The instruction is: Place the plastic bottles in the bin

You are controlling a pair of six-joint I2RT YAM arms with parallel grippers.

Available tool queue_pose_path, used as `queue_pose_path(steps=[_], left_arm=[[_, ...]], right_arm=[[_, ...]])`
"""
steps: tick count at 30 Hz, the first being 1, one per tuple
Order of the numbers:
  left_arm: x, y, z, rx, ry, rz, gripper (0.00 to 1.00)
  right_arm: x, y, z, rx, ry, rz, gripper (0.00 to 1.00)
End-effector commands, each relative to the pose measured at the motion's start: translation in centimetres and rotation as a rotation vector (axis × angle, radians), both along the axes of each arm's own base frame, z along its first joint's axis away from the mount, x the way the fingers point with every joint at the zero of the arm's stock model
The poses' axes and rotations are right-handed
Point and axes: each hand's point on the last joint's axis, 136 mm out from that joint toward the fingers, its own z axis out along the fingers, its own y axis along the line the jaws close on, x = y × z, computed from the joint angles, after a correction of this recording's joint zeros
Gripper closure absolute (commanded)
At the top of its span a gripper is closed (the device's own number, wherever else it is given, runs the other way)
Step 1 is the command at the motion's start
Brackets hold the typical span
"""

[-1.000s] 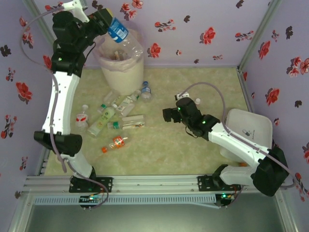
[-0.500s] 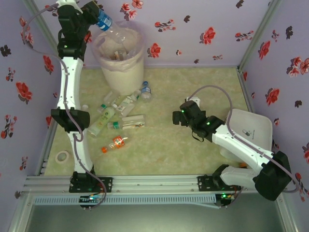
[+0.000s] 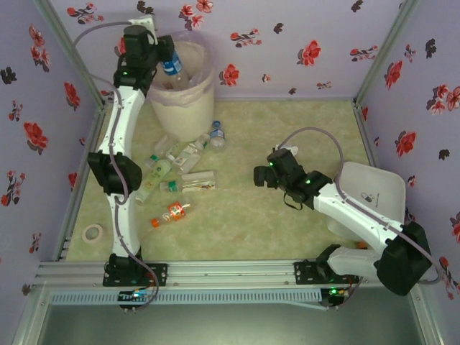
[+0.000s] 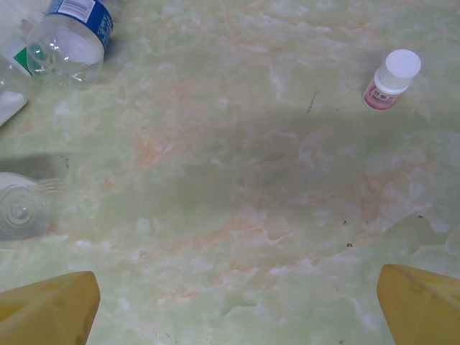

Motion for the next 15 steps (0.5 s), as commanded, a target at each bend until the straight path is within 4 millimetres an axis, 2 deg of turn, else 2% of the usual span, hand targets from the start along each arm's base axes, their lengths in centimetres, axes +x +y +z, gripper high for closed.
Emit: queue_pose_path(steps=[1,4,6,8,11,15], left_arm=[[0.0,-1.5,-4.7,0.175,0.088,-0.034,1.0],[-0.1,-1.8,-7.8,0.171,0.137,-0.03,1.0],[-0.1,-1.8,-9.3,0.145,0.165,-0.022,0.99],[-0.1,-2.1,-10.0,0.126,0.186,-0.028,0.92],[-0.2,-2.3,-9.9,0.113,0.192,-0.04,0.65],[-0.6,-2.2,-7.5,0.108,0.16,-0.044,0.36]], right_arm=[[2.1,0.9,0.7,0.011,-0.024,-0.027,0.0],[4.4,2.9,1.0,0.021,0.015,-0.047,0.01],[6.4,5.5,1.4,0.083,0.033,-0.044,0.01],[8.3,8.3,1.6,0.143,0.045,-0.016,0.05],[11.1,11.6,0.6,0.181,0.069,0.012,0.15],[14.0,14.9,-1.5,0.191,0.11,0.036,0.19]])
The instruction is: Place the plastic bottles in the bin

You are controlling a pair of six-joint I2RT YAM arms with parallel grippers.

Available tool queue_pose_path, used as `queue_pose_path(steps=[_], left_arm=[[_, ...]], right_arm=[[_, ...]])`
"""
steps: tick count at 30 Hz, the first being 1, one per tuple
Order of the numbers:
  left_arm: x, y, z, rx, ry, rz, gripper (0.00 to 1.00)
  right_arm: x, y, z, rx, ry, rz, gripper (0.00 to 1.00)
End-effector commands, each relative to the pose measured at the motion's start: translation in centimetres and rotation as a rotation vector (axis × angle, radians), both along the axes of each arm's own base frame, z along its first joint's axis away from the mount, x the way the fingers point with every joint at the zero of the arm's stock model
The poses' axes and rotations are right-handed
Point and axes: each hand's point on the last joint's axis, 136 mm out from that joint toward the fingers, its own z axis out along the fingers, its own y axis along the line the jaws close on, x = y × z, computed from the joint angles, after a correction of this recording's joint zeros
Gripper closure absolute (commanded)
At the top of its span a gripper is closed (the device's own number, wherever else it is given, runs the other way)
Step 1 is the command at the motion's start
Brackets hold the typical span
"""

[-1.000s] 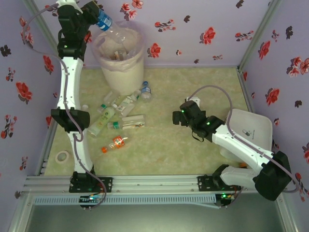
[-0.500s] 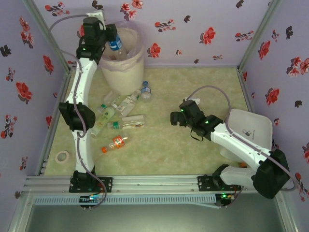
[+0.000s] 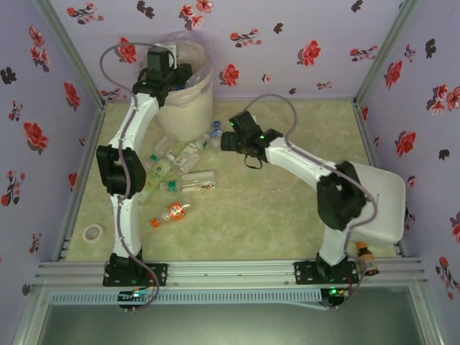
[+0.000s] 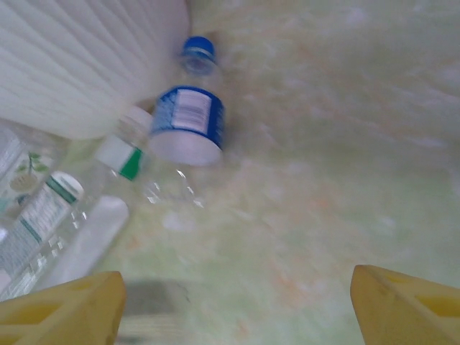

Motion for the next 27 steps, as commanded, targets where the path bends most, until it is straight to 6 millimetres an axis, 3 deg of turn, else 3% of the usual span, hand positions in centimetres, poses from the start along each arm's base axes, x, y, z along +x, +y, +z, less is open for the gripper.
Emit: queue_pose_path(steps=[1,6,12,14,17,21,27], left_arm=[[-0.5,0.7,3.1,0.009,-0.04,0.002,0.3],[-2.2,0.9,9.5,0.026,-0.144,-0.024,0.01],[-6.9,2.5,17.0,0.062,-0.246,-0.02,0.0],[-9.1,3.2,17.9,0.053,-0.225,-0.004,0.0],[-13.3,4.2,17.1,-0.014,-0.153,0.024,0.0],[-18.9,3.8,13.0,-0.205,-0.102,0.002,0.0],[-25.4,4.5,7.8,-0.329,0.018,0.022,0.0]], right_arm=[[1.8,2.5,-1.6,0.052,0.044,0.016,0.2],[4.2,4.7,-4.6,0.083,0.084,0.027,0.2],[6.0,5.2,-7.8,0.04,0.123,0.026,0.22],[6.4,5.1,-8.8,0.037,0.139,0.022,0.22],[7.1,5.2,-9.7,0.063,0.146,0.011,0.25],[7.2,5.5,-10.4,0.092,0.173,0.022,0.36],[5.8,3.6,-8.4,0.038,0.153,0.042,0.49]])
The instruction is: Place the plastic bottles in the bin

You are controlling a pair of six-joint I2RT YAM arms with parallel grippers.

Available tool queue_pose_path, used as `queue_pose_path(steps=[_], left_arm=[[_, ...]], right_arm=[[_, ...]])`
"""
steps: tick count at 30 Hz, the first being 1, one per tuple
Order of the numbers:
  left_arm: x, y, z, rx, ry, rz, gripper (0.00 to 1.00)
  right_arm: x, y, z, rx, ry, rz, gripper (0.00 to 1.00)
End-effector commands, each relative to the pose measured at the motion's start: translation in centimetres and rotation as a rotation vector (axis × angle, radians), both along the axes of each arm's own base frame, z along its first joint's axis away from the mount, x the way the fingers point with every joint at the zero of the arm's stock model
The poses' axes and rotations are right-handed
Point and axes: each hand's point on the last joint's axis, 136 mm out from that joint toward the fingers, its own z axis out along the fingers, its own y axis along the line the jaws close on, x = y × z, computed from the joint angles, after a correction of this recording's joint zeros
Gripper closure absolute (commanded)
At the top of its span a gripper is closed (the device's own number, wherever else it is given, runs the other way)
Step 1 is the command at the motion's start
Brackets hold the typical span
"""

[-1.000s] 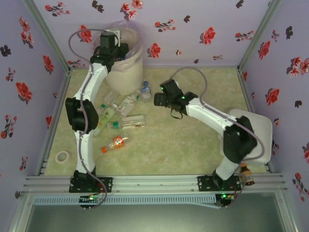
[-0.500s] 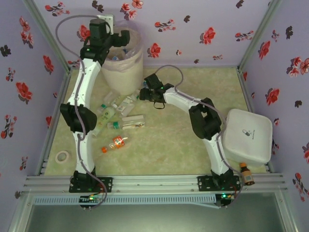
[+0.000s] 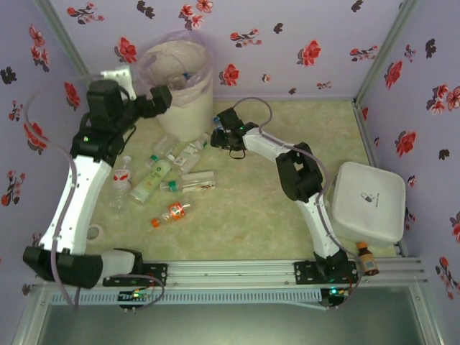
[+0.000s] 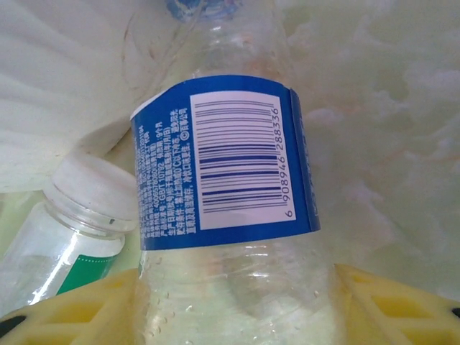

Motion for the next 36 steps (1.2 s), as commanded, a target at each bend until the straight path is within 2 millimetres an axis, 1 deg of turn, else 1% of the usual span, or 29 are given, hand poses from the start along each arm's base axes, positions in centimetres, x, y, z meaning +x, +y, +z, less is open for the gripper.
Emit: queue_pose_path(steps=[1,4,7,9,10,13,15,16,18,19,20,21,23,24,25,27,31,36], left_arm=[[-1.8,-0.1,-3.3,-0.134,0.08,0.015,0.0],[-3.8,0.5,-5.7,-0.237,0.087,0.05,0.0],[-4.5,0.2,-7.9,-0.344,0.109,0.05,0.0],[-4.3,-0.7,-9.2,-0.426,0.129,0.026,0.0],[-4.1,-1.2,-9.8,-0.47,0.136,0.008,0.0],[-3.3,-2.7,-11.5,-0.577,0.165,-0.041,0.0],[-2.9,-3.6,-12.4,-0.591,0.188,-0.063,0.0],[-2.7,-4.2,-13.0,-0.581,0.205,-0.07,0.0],[-2.4,-5.1,-13.8,-0.568,0.241,-0.081,0.0],[-2.2,-5.8,-14.2,-0.57,0.256,-0.095,0.0],[-2.1,-6.6,-14.4,-0.577,0.265,-0.112,0.0],[-2.0,-7.6,-14.6,-0.588,0.277,-0.136,0.0],[-2.0,-9.3,-15.5,-0.596,0.313,-0.17,0.0],[-1.9,-9.9,-16.4,-0.585,0.336,-0.172,0.0],[-1.9,-10.2,-17.3,-0.571,0.364,-0.159,0.01],[-1.6,-10.1,-18.5,-0.565,0.384,-0.135,0.04],[-1.4,-10.9,-19.4,-0.582,0.408,-0.149,0.09],[-1.3,-12.1,-20.5,-0.595,0.433,-0.161,0.16]], right_arm=[[-1.3,-1.9,2.7,-0.028,-0.018,0.008,0.5],[-2.7,-3.9,4.1,-0.022,-0.055,0.004,0.56],[-4.9,-5.0,4.9,0.028,-0.085,0.056,0.64],[-6.9,-4.8,5.6,0.074,-0.106,0.138,0.69],[-8.0,-4.3,6.4,0.117,-0.123,0.191,0.7],[-11.9,-3.4,7.4,0.232,-0.164,0.347,0.72],[-13.6,-3.6,7.5,0.279,-0.2,0.375,0.74],[-14.6,-3.8,7.2,0.3,-0.213,0.391,0.81],[-15.9,-4.0,7.5,0.33,-0.244,0.406,0.84],[-16.4,-3.9,7.7,0.336,-0.261,0.411,0.9],[-16.8,-3.8,8.0,0.337,-0.276,0.417,0.93],[-17.2,-3.7,8.2,0.338,-0.292,0.424,0.98],[-17.9,-3.2,8.6,0.336,-0.322,0.441,0.99],[-18.2,-3.0,8.7,0.336,-0.332,0.446,1.0],[-18.3,-2.9,8.5,0.339,-0.331,0.448,1.0],[-18.6,-2.6,8.5,0.36,-0.332,0.458,1.0],[-19.3,-1.4,9.3,0.396,-0.371,0.494,1.0],[-19.6,-0.4,9.1,0.41,-0.377,0.514,1.0]])
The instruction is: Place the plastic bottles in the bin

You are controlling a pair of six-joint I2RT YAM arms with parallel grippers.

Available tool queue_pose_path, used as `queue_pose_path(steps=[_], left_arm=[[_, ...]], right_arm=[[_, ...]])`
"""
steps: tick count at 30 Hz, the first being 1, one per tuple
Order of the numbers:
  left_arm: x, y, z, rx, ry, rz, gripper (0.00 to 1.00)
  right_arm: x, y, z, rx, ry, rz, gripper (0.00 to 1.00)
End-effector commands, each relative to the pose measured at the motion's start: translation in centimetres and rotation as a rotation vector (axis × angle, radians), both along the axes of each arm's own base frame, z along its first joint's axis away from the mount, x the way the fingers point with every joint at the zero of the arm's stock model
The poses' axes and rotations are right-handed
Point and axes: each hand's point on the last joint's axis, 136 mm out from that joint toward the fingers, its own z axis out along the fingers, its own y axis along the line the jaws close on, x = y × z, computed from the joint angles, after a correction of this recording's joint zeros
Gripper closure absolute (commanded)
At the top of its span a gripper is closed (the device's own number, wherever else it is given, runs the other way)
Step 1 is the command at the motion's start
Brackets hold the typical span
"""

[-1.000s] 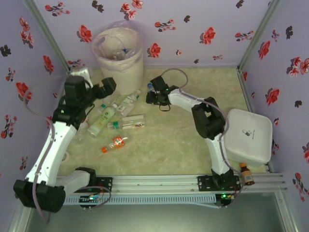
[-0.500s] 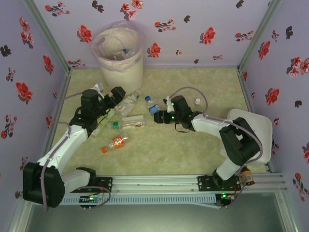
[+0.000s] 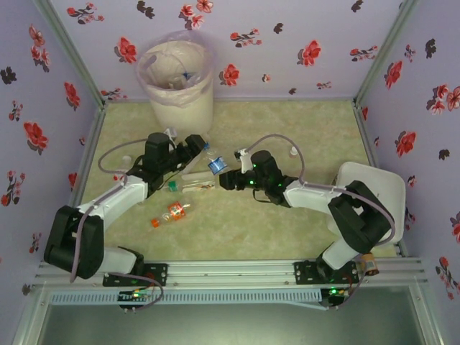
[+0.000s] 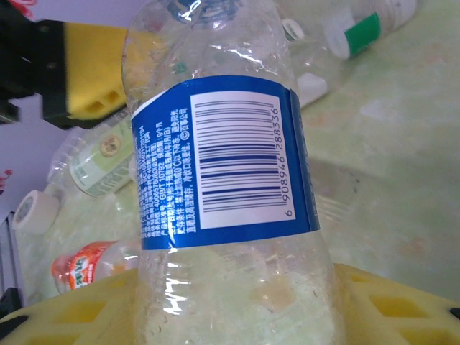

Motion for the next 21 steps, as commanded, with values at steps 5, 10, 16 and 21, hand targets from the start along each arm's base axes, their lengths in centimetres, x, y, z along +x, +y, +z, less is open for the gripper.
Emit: queue_pose_path(steps=[5,10,16,21], left_arm=[[0.7,-1.1,-0.1,-0.041,-0.024,0.013,0.21],[1.3,-1.5,-0.6,-0.047,-0.015,0.016,0.3],[1.4,-1.7,-1.0,-0.044,-0.005,0.01,0.58],[1.5,-1.7,-0.6,-0.012,-0.013,-0.001,0.77]], right_arm=[[0.0,2.5,1.6,0.086,-0.074,0.053,1.0],[0.6,3.0,1.4,0.114,-0.077,0.043,1.0],[1.2,3.5,1.3,0.138,-0.071,0.031,1.0],[1.2,3.8,1.0,0.13,-0.062,0.041,0.92]])
